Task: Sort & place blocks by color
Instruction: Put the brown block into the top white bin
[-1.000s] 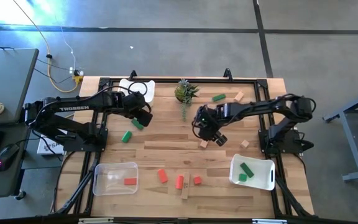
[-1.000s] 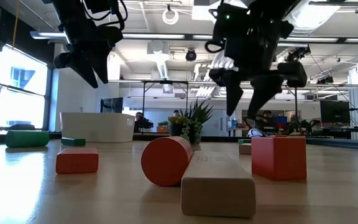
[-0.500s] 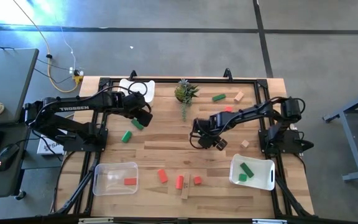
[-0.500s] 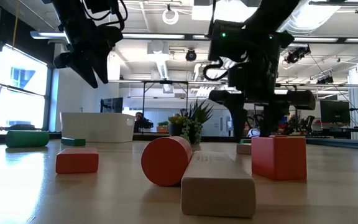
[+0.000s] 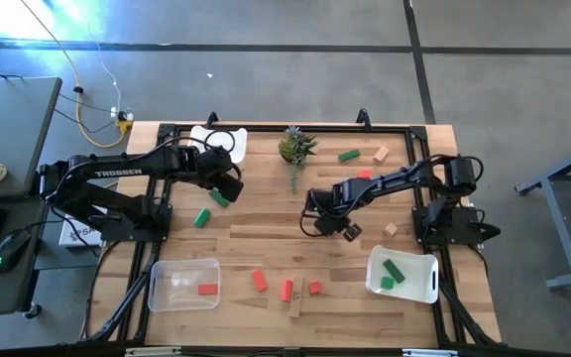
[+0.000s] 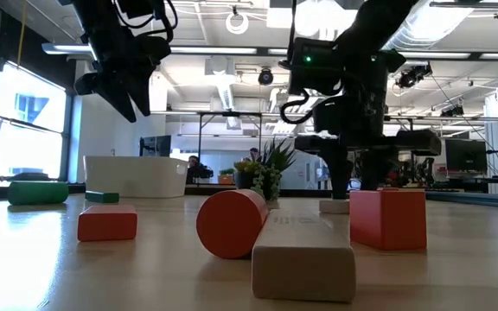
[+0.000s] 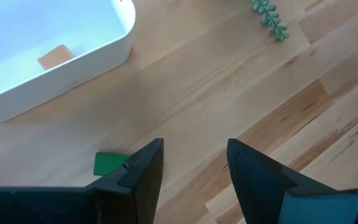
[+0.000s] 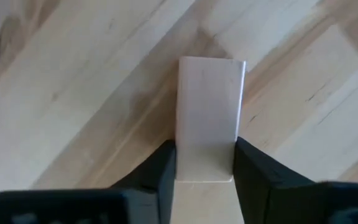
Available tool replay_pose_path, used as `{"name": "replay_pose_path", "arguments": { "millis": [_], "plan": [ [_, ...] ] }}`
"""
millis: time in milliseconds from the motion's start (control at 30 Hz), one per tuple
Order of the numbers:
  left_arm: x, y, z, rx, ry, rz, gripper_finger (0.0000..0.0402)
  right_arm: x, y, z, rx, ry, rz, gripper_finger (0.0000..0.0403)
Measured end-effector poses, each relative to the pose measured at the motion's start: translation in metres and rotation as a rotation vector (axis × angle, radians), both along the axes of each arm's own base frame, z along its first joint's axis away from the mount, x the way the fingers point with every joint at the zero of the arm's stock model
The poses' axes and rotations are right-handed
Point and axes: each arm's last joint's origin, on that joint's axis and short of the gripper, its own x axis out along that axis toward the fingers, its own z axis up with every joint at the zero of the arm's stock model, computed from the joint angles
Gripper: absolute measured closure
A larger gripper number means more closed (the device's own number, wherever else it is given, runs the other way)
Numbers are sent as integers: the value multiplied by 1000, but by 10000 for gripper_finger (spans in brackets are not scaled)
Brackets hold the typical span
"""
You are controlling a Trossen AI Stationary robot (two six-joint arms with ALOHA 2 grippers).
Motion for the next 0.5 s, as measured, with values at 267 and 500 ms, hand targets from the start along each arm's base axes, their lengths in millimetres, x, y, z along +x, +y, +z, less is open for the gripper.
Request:
{"name": "replay_pose_path", "arguments": {
  "millis": [267, 500],
  "plan": [
    [1, -2, 0, -53, -15, -63, 236, 9, 5, 4, 8, -57, -130, 307],
    [5, -4, 1, -134, -93, -116, 236, 35, -2, 35, -58, -198, -284, 307]
  ]
}}
